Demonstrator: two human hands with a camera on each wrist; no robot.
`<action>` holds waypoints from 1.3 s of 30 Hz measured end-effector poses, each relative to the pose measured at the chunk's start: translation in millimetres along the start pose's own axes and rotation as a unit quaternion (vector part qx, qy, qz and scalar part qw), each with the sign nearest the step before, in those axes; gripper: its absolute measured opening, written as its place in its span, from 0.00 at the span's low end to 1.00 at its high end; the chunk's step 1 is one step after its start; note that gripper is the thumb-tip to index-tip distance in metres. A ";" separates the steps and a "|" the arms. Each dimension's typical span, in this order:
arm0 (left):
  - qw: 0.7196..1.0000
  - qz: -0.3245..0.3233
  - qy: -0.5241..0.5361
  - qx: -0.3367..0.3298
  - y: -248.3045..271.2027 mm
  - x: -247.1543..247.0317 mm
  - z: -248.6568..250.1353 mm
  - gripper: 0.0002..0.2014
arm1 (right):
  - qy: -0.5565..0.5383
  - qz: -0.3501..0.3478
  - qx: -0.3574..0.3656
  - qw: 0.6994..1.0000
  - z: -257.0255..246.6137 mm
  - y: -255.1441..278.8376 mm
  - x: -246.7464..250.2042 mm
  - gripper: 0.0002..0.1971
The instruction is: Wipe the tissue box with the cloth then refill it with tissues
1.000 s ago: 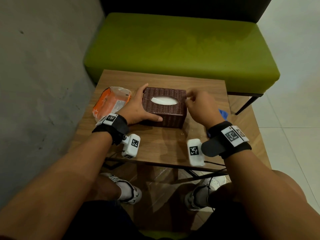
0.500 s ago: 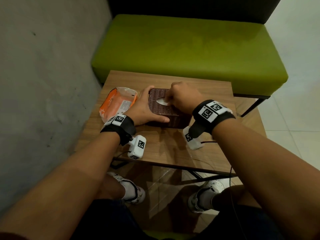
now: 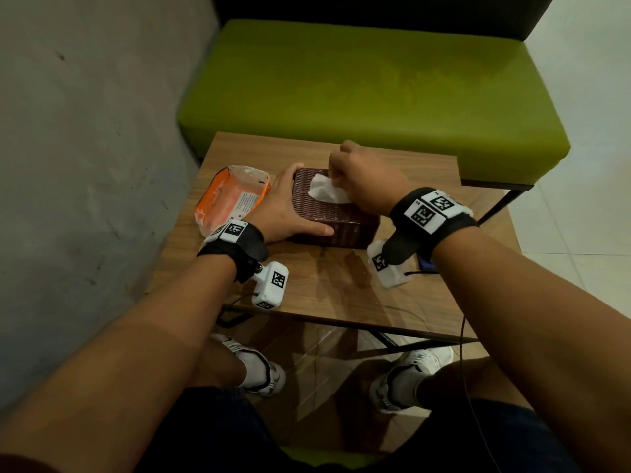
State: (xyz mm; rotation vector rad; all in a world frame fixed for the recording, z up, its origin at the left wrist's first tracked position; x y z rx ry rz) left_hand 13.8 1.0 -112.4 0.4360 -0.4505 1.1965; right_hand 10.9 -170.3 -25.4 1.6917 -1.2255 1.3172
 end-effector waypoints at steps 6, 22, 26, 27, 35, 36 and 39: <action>1.000 -0.002 0.001 -0.002 -1.8 -0.2 0.1 0.71 | 0.038 0.004 0.013 0.999 -7.7 -3.8 20.2 0.04; 1.000 0.002 -0.008 0.011 0.8 0.3 0.9 0.73 | -0.017 0.008 0.013 1.000 -6.7 1.4 26.1 0.06; 1.000 0.003 -0.005 0.015 0.6 0.1 1.5 0.73 | -0.054 0.057 -0.008 0.997 1.7 4.4 44.6 0.09; 1.000 -0.001 -0.005 0.018 0.4 0.1 1.4 0.73 | -0.057 0.069 -0.016 0.996 6.0 3.3 48.8 0.09; 0.999 -0.014 -0.013 0.036 1.0 3.5 5.1 0.74 | -0.080 0.065 -0.037 0.994 43.5 -23.0 61.0 0.10; 0.999 -0.021 -0.015 0.037 2.7 5.0 6.9 0.75 | -0.094 0.054 -0.044 0.993 48.6 -25.8 62.2 0.10; 0.996 -0.053 -0.005 0.068 11.6 10.2 17.2 0.79 | -0.128 0.062 -0.065 0.988 58.2 -29.7 94.7 0.10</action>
Point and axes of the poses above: each hand's wrist, its own y-axis away from the middle knuckle, its own x-axis out of the back of the hand, z = x × y, the point moved 5 cm from there along -y, towards the middle knuckle, and after that the axes turned 5 degrees about z, right-handed, at the moved point
